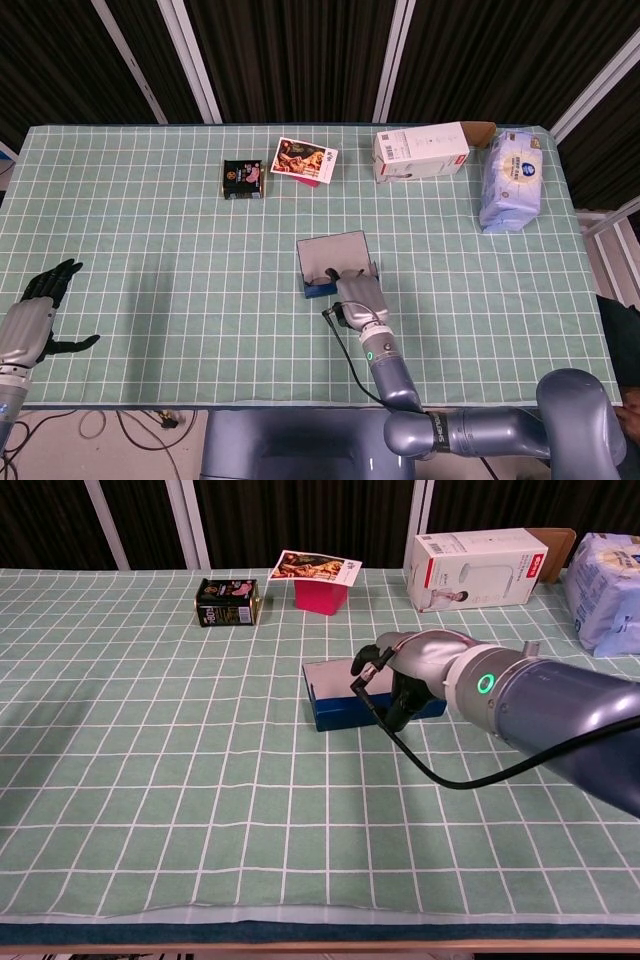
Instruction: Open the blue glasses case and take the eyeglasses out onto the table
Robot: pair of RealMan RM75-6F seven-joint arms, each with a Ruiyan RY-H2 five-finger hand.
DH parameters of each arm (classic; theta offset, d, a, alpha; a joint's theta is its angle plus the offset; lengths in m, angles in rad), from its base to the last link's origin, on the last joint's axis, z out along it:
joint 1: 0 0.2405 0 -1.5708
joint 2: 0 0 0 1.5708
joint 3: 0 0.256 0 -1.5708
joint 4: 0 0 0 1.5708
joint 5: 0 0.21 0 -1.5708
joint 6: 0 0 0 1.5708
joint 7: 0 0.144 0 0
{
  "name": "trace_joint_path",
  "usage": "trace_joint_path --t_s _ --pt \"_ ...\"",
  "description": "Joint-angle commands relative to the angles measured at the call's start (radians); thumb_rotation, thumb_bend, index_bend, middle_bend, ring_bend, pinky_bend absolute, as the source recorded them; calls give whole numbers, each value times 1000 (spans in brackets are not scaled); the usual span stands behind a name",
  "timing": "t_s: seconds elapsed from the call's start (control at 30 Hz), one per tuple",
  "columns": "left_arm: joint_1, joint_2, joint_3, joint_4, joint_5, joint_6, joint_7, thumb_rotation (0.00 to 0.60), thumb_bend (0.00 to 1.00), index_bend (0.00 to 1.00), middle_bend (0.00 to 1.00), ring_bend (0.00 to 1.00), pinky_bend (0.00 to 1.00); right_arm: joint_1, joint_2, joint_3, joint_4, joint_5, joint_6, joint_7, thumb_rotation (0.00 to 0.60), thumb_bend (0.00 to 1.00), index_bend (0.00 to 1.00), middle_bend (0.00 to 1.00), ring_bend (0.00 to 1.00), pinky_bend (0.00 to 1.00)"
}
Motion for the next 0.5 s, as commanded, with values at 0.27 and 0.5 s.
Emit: trace_joint_path --t_s 0.27,0.5 --pt "-3 1 -1 1 -4 -8 -5 600 0 0 0 0 0 3 -39 -10 47 18 -25 3 600 608 184 978 1000 1000" --pt "-2 -1 0 1 -3 -7 3 600 0 0 0 0 0 -2 -45 -30 31 2 -28 -2 600 608 226 978 1000 1000"
